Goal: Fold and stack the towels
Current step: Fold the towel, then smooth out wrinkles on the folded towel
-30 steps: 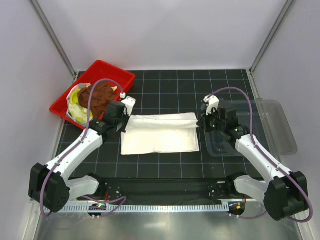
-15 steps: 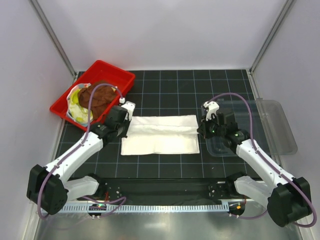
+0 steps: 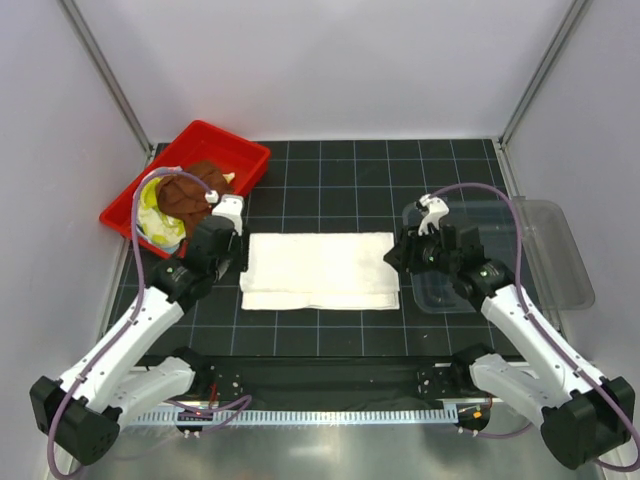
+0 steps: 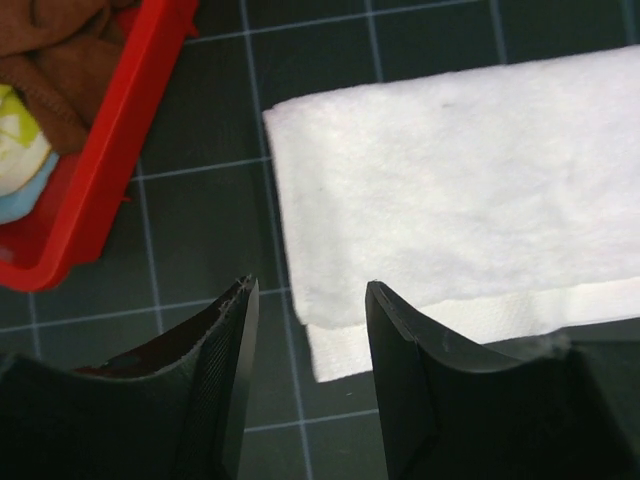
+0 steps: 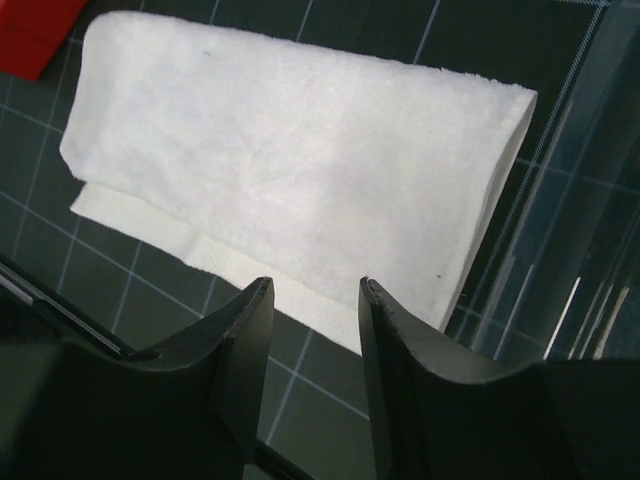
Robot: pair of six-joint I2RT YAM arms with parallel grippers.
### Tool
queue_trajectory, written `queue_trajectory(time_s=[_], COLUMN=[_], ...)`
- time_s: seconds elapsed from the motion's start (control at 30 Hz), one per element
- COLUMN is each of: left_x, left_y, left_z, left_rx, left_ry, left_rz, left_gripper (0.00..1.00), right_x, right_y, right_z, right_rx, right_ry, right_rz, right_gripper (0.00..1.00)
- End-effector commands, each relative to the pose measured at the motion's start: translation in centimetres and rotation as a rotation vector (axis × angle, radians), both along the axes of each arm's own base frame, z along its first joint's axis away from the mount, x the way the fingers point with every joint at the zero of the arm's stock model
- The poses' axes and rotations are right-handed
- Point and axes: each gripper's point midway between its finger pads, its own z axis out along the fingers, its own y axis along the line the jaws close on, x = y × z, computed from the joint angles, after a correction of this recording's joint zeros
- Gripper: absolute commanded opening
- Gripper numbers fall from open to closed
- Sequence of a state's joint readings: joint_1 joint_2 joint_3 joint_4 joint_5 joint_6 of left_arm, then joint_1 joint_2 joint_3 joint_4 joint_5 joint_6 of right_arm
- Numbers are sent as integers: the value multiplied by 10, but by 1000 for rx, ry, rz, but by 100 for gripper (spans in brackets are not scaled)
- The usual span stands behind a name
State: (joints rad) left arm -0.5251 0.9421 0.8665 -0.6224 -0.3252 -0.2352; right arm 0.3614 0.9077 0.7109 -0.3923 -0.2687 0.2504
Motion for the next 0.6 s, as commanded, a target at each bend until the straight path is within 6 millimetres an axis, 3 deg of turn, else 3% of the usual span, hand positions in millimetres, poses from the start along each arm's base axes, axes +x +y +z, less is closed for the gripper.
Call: queue_trajectory(time_s=[0.0,0.03,0.07,0.13,0.17,0.27,0.43,0.57], left_x=[9,16,18,23,23,20,2,-10], left_y=[-46,-57,-59,-66,-67,-53,-27,2], left_z=[21,25,5,-11,-20,-62,-121,-143], left_rx=[-281,-365,-369,-401,-386,-318,-215,-160], left_ry=[-35,-51,-4,43,69,174,311,325], left_rz=[-38,-20,11,46,52,176,363,552], left_gripper=[51,52,52,51,50,48,47,48], right_x=[27,27,35,34,38,36,25,15], right_y=[15,19,22,29,28,31,34,37], right_z=[38,28,18,-2,-23,-58,-94,-111], right_rx=[140,112,65,9,-53,-163,-256,-327], right_ry=[16,50,81,148,185,259,277,290], right_rz=[-178,-186,-236,-230,-254,-277,-267,-244], right_gripper=[46,44,44,43,42,38,38,36])
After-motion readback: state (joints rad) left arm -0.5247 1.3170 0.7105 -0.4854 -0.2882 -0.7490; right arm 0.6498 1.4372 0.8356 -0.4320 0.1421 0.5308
